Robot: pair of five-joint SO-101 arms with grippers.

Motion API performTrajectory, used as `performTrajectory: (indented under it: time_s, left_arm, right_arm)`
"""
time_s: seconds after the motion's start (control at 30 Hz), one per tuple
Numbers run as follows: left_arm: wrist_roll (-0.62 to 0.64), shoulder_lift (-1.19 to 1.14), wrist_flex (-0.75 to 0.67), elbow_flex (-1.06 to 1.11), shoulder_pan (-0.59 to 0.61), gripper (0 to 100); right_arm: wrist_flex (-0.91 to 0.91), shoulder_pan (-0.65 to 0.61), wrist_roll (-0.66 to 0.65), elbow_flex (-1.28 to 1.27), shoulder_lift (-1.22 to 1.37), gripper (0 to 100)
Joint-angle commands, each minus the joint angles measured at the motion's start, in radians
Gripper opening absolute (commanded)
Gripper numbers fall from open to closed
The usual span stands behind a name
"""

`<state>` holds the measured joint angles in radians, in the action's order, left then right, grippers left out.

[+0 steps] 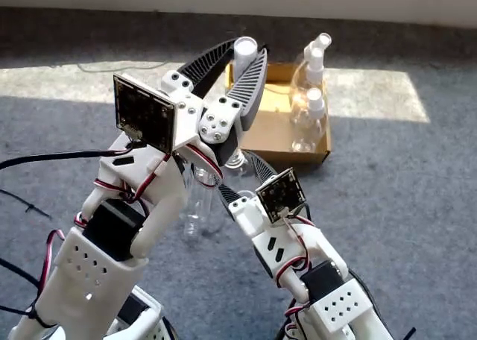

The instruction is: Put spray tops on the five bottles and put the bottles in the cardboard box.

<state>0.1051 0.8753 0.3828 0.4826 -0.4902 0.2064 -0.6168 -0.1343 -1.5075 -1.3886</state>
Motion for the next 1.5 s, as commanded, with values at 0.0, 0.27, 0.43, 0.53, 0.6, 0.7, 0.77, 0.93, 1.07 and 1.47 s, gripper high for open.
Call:
performTrajectory:
  time_s: [0.0, 0.27, 0.43, 0.53, 0.6, 0.7, 0.77, 0.93, 1.07, 1.47]
  left_arm:
    - [0.000, 0.030, 0.052, -0.033, -0.022, 1]
    - [0.000, 0.031, 0.068, 0.008, -0.022, 1]
    - [0.000, 0.031, 0.058, 0.002, -0.025, 1]
    - [-0.002, 0.024, 0.049, -0.054, -0.025, 1]
    - [0.000, 0.024, 0.051, -0.082, -0.025, 1]
    - [0.000, 0.022, 0.048, -0.088, -0.025, 1]
    - [0.000, 0.021, 0.048, -0.085, -0.025, 1]
    - [0.002, 0.021, 0.044, -0.041, -0.027, 1]
    - [0.002, 0.021, 0.043, 0.001, -0.027, 1]
    - [0.000, 0.030, 0.049, 0.087, -0.022, 1]
  right_arm:
    - [0.004, 0.013, -0.008, 0.012, 0.005, 0.5]
    - [0.004, 0.048, -0.006, 0.012, 0.004, 0.5]
    - [0.004, 0.044, -0.006, 0.012, 0.004, 0.5]
    - [0.004, 0.044, -0.006, 0.012, 0.004, 0.5]
    - [0.004, 0.044, -0.006, 0.012, 0.005, 0.5]
    - [0.004, 0.044, -0.006, 0.012, 0.005, 0.5]
    - [0.004, 0.044, -0.006, 0.012, 0.005, 0.5]
    - [0.004, 0.044, -0.006, 0.012, 0.004, 0.5]
    - [0.004, 0.044, -0.006, 0.012, 0.004, 0.5]
    - [0.004, 0.047, -0.006, 0.012, 0.004, 0.5]
